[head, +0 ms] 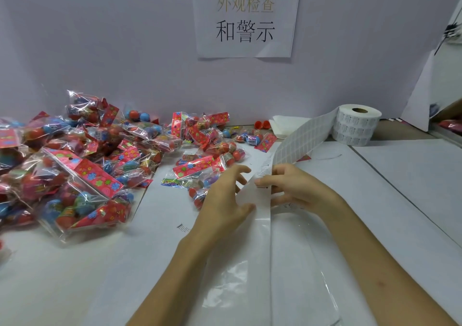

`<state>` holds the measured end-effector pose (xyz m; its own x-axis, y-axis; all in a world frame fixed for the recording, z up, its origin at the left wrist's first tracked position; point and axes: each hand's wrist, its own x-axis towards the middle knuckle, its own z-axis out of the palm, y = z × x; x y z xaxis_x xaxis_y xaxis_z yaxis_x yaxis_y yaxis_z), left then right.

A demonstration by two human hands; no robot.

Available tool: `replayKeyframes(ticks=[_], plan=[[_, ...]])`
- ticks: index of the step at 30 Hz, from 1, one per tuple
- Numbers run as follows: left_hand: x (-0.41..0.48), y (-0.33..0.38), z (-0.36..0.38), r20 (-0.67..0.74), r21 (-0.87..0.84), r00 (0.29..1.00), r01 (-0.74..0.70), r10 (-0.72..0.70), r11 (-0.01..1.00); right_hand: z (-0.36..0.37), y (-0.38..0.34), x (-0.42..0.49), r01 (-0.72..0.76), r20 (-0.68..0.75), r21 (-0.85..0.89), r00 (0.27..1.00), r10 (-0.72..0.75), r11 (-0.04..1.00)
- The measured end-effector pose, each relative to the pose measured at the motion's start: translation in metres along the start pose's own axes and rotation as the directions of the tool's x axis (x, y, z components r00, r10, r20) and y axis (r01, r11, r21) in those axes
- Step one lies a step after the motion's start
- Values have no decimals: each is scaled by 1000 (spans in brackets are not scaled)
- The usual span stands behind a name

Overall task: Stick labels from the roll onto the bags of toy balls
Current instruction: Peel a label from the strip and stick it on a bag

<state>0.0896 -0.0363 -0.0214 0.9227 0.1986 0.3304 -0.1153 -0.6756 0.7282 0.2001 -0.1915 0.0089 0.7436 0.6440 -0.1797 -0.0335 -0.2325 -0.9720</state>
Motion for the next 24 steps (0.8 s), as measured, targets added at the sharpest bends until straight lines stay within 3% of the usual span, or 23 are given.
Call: replayKeyframes(ticks=[9, 24], plan=[[-2, 10, 0, -80, -17, 995, -65, 63, 998, -25, 0, -7, 35, 109, -187, 994, -15, 982], [-7, 14, 15, -171, 64, 980, -95, 104, 993, -33, -1, -11, 68, 205, -259, 979, -14, 964]])
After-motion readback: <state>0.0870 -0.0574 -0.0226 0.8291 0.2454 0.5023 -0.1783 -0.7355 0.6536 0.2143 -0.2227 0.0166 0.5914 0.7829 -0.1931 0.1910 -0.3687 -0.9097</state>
